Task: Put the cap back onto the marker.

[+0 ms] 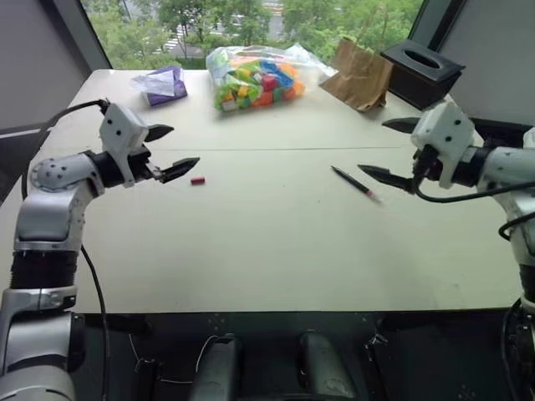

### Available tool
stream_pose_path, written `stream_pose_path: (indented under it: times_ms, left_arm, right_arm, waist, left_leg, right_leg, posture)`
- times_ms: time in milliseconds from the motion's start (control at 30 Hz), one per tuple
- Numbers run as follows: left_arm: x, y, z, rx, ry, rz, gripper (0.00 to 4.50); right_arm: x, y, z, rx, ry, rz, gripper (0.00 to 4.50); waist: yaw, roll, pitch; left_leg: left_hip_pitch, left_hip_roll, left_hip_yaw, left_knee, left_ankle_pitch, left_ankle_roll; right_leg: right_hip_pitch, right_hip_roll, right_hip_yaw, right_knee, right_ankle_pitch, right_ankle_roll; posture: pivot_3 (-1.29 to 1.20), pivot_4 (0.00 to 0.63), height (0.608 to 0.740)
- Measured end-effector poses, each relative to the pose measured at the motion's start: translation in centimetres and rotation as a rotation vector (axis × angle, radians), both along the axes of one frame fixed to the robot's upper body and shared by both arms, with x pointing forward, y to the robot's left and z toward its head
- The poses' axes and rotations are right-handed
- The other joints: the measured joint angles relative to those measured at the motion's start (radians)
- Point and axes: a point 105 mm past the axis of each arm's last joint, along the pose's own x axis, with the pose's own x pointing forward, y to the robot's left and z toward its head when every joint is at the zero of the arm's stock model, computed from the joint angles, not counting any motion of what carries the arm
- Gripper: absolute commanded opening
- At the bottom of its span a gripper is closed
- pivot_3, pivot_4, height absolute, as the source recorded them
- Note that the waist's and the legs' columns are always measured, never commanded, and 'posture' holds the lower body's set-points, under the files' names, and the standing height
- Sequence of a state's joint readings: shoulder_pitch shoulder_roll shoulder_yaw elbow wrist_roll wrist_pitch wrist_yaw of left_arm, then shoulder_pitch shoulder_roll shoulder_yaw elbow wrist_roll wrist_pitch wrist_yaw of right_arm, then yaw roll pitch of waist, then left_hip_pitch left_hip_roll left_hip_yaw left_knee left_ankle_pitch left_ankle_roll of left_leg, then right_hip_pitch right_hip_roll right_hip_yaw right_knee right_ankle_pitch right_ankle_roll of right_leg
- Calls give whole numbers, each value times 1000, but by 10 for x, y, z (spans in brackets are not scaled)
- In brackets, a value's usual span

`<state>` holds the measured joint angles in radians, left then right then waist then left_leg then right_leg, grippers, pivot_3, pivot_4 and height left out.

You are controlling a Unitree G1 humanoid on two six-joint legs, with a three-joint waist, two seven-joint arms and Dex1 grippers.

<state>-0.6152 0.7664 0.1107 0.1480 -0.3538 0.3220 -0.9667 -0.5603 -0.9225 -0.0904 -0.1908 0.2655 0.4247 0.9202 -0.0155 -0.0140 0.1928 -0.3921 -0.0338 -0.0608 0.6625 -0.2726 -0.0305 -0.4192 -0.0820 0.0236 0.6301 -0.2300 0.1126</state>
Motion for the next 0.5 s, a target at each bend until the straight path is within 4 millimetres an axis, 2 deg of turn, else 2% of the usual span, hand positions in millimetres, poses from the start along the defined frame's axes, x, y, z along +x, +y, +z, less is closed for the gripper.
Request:
stream_pose_path:
  times_ms: [500]
  left_arm:
    - [-4,-3,-6,9,39,-36,4427]
  right_arm:
    - [-3,5,-1,3,16,18,4393]
  waist:
    - [1,0,0]
  left_leg:
    - [0,0,0,0,0,0]
  right_leg:
    - [0,0,0,0,0,0]
  posture:
    - [0,150,740]
